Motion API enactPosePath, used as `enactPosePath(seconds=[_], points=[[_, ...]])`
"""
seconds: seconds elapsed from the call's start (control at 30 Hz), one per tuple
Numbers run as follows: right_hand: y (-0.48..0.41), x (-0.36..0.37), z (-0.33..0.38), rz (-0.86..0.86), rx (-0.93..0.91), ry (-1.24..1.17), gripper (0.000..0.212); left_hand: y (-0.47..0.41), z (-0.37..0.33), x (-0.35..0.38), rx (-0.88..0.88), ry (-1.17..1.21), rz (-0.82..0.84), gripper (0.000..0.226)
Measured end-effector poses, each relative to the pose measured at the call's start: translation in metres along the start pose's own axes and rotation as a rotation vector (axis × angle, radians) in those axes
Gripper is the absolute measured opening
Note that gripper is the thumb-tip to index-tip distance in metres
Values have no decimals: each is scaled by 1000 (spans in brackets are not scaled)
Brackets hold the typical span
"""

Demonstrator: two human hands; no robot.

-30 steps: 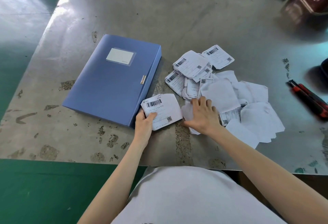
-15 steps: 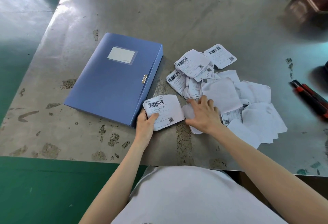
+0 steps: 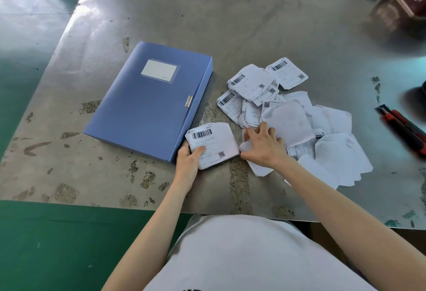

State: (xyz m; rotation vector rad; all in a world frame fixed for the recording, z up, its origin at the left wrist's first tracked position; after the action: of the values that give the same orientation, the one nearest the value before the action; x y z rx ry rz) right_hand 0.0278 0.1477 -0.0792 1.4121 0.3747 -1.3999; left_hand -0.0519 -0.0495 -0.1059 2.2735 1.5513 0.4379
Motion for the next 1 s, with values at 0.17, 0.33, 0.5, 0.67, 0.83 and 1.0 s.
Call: enactPosePath(seconds=[0.17, 0.33, 0.5, 0.67, 0.83, 1.0], points=[[1, 0, -2, -26, -8, -15, 54, 0, 0, -1, -3, 11, 0, 29], [5, -26, -19, -168, -24, -529, 18, 0, 0, -1, -2, 3, -1, 29], [15, -59, -53, -424, 156, -826, 10, 0, 1, 1, -6, -10, 18, 29], [17, -53, -52, -314, 194, -1374, 21, 0, 1, 1, -2, 1, 31, 30], [21, -46, -38, -232, 194, -1521, 17, 2, -5, 5, 37, -6, 42, 30], [22, -27, -35, -208, 320, -1653, 23, 8, -16, 14, 100, -26, 57, 29]])
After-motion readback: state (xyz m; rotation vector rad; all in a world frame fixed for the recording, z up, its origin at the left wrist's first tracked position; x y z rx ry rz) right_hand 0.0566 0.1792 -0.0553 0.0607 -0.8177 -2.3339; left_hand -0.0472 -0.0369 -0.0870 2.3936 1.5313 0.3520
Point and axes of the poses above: each hand's wrist, its own y-axis away from the middle knuckle, its own x-axis out of the palm, z = x × y, the point moved 10 cm from there along -y, towards the middle knuckle, and after that the axes turned 1 degree about -x, right-handed, at the moved point
